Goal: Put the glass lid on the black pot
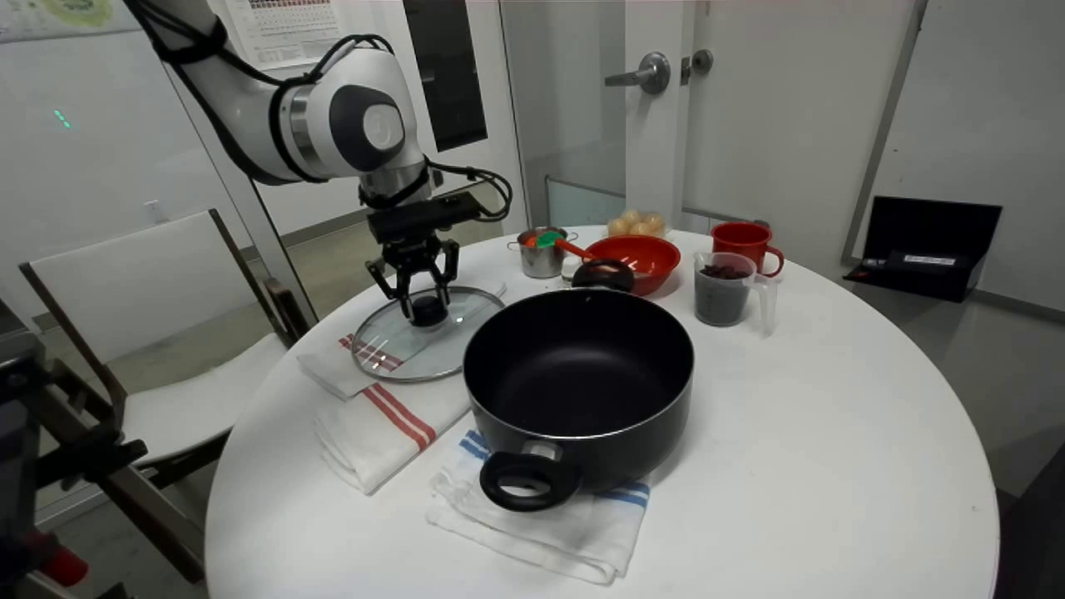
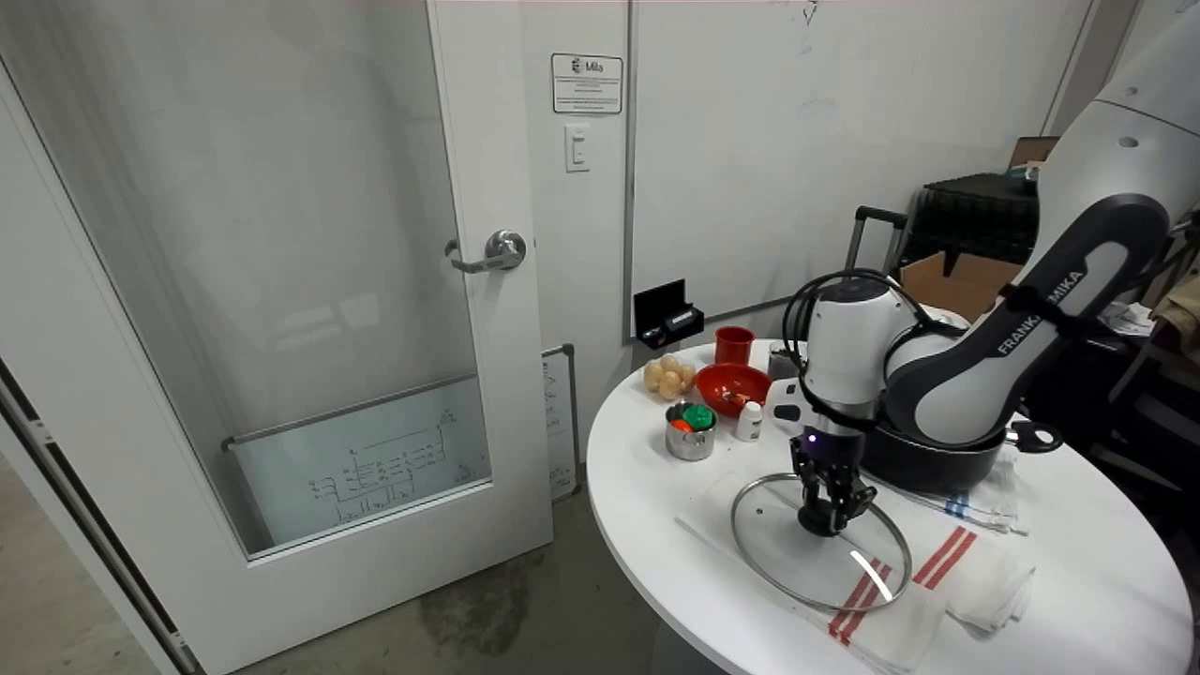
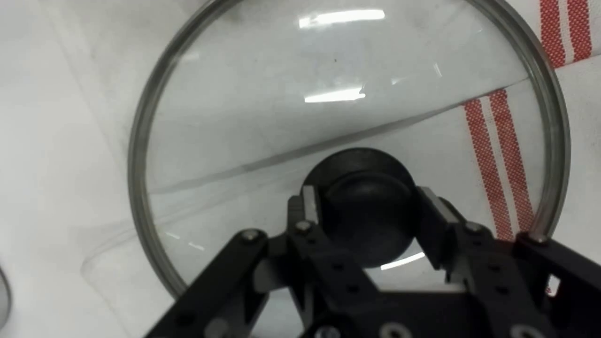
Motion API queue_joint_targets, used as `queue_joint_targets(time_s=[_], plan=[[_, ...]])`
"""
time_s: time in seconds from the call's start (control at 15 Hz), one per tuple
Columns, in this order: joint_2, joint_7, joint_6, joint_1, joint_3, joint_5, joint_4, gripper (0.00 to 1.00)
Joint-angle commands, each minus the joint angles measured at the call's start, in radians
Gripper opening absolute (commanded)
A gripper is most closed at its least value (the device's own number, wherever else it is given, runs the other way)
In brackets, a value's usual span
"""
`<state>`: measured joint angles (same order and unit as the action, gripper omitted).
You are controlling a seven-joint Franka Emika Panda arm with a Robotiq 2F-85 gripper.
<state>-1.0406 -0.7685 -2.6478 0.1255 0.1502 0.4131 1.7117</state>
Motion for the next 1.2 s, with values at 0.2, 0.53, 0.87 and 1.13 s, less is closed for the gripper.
queue_joint_targets(time_s=[0.2, 0.53, 0.87, 1.13], plan=[[0.06, -0.016, 0.029, -0.019, 0.031, -0.021, 0.019, 0.25], [0.148, 0.005, 0.047, -0.013, 0.027, -0.024, 0.041, 0.25], [0.237, 0.046, 0.077, -0.016, -0.004, -0.028, 0.043, 0.25], [0.291, 0.112, 0.088, -0.049, -0.032, -0.049, 0.046, 0.25]])
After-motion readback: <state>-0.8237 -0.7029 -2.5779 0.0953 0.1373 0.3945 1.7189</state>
